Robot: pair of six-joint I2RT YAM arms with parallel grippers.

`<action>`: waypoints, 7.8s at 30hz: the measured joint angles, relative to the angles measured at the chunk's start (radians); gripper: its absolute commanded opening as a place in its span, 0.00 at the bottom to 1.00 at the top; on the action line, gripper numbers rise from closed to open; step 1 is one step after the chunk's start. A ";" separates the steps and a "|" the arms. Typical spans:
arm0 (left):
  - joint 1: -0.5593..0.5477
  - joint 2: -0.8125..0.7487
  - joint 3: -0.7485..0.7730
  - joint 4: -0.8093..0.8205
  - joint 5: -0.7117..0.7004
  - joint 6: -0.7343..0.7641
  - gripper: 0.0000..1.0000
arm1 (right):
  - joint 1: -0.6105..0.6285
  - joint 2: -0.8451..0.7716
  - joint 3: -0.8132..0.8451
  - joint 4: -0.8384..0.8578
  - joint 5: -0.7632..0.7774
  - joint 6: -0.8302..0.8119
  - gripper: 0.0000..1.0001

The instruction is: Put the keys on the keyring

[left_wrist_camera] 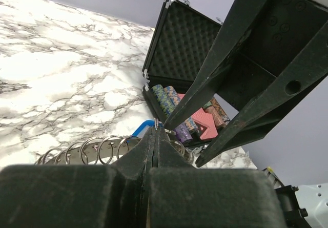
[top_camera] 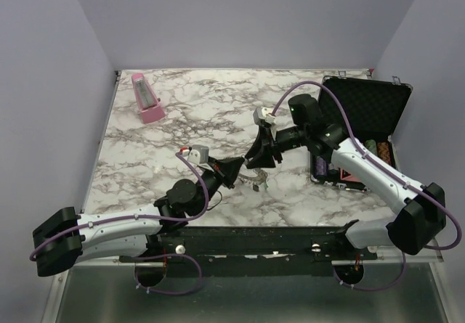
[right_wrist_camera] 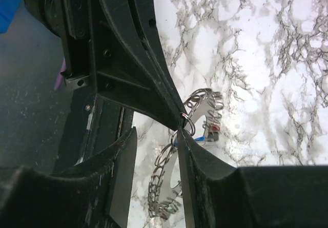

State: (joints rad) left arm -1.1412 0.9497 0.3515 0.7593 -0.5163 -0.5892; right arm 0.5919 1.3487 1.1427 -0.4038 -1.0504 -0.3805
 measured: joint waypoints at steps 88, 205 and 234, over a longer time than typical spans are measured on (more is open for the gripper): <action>0.139 -0.137 -0.183 0.124 0.543 0.064 0.00 | 0.004 0.045 -0.095 0.146 -0.202 0.151 0.33; 0.288 0.007 0.282 -0.705 0.991 0.538 0.00 | 0.022 0.085 0.016 -0.319 -0.053 -0.294 0.03; 0.288 -0.176 -0.091 -0.124 0.866 0.191 0.00 | 0.022 0.100 -0.024 -0.149 -0.187 -0.087 0.40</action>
State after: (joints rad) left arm -0.8528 0.7738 0.2607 0.6353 0.3500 -0.3985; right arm 0.6136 1.4490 1.1187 -0.5529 -1.2369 -0.4675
